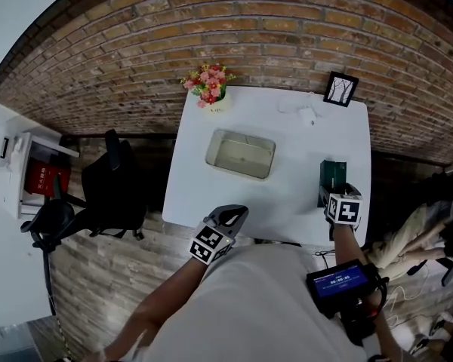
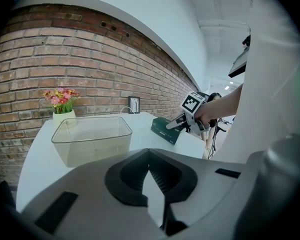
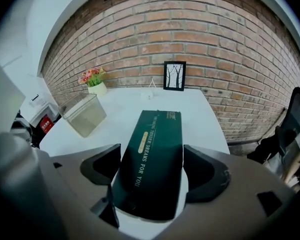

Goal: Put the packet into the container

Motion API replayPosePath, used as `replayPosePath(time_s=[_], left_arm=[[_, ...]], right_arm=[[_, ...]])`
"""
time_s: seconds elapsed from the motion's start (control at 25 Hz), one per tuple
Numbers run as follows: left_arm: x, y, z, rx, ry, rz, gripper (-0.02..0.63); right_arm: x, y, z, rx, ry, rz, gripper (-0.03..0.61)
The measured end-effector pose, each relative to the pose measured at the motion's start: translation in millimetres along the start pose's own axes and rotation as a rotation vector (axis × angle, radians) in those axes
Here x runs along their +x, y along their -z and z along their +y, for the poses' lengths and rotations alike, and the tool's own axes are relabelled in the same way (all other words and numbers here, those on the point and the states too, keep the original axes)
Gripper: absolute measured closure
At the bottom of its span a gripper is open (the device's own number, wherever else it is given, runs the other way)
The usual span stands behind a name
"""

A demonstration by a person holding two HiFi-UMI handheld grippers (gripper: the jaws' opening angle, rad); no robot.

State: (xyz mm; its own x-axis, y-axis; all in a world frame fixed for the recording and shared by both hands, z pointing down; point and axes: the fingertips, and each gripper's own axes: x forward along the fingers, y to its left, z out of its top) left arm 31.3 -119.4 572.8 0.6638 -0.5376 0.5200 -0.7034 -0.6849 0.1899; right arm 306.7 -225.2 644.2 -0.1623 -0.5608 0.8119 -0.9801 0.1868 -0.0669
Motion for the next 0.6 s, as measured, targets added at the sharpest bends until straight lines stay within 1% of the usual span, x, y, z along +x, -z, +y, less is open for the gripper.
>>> replayPosePath(time_s=[0.16,0.28,0.4,0.6], left_arm=[[2,-2,-1,-0.001,-0.004,0.013,0.603],[4,-2,-3,-0.002,-0.006,0.025,0.603],[7,-3,0,0.004,-0.016,0.033,0.603],[17,-5,-8,-0.002,-0.016,0.030,0.603]], right_arm=[[-1,5,-2,0.007,0.009,0.016,0.207],[-3,5,-3,0.014,-0.007,0.012,0.210],[0,-1,0,0.017,-0.034,-0.001,0.246],[0,-3,1,0.019,-0.069,-0.012,0.269]])
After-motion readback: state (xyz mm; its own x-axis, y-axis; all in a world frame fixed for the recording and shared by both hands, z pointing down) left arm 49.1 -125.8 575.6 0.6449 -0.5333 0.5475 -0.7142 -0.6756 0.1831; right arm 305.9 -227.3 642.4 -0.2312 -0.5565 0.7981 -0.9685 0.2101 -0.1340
